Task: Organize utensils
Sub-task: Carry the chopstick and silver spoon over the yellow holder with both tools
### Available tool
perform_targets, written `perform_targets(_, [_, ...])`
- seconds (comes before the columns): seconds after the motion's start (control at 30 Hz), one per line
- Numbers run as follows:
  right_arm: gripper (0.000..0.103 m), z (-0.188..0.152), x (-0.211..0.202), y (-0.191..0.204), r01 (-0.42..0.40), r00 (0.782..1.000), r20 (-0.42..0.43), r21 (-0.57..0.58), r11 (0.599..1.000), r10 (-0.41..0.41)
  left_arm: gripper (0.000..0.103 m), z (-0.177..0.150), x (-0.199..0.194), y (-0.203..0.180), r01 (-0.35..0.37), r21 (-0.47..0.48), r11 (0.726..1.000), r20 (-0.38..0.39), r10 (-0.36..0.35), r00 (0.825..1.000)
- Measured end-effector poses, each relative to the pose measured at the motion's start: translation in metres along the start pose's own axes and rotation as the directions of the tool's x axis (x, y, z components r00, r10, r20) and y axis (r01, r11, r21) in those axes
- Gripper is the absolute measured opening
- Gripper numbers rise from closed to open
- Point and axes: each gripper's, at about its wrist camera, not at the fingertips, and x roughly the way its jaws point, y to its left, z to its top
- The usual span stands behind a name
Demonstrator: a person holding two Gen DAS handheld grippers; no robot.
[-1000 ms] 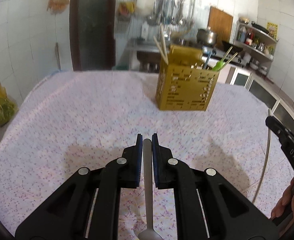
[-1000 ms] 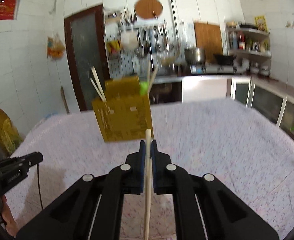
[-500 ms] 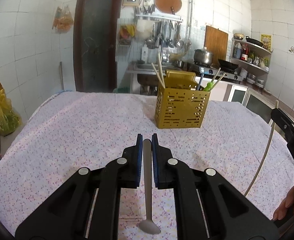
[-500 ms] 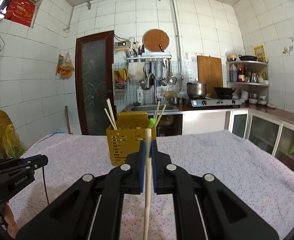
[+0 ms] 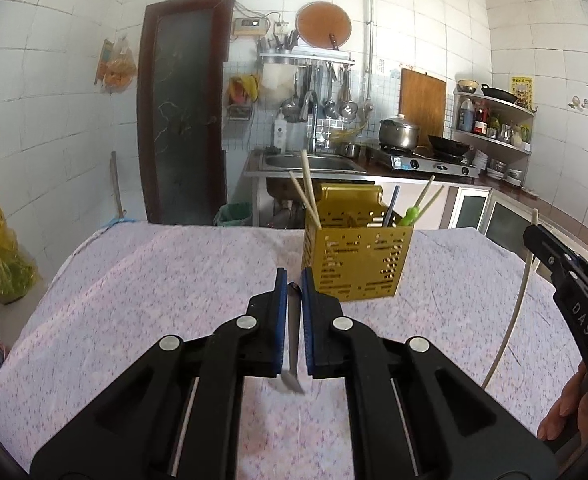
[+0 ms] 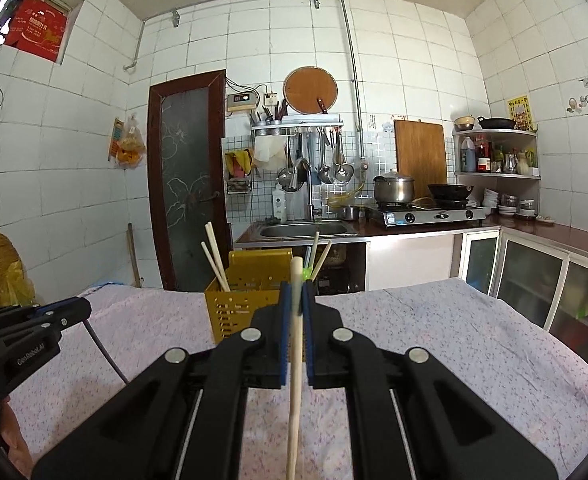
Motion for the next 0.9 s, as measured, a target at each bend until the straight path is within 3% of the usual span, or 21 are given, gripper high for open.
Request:
perform_targets(0.63, [0.006,0.025,0.05,-0.005,-0.019,1.0,-0.014,0.014,1.0,0.019,0.001,0.054,0.035,-0.003,0.039,0.009,0.999,-0.009,-0.039,0.999])
perform_targets(0.9, [0.006,0.079,0.078,-0.005,-0.022,0.997,0.073,0.003,1.0,0.021,0.001,0.115,0.039,-0.017,0.054,0.038,0.998,0.083,-0.057,0.995])
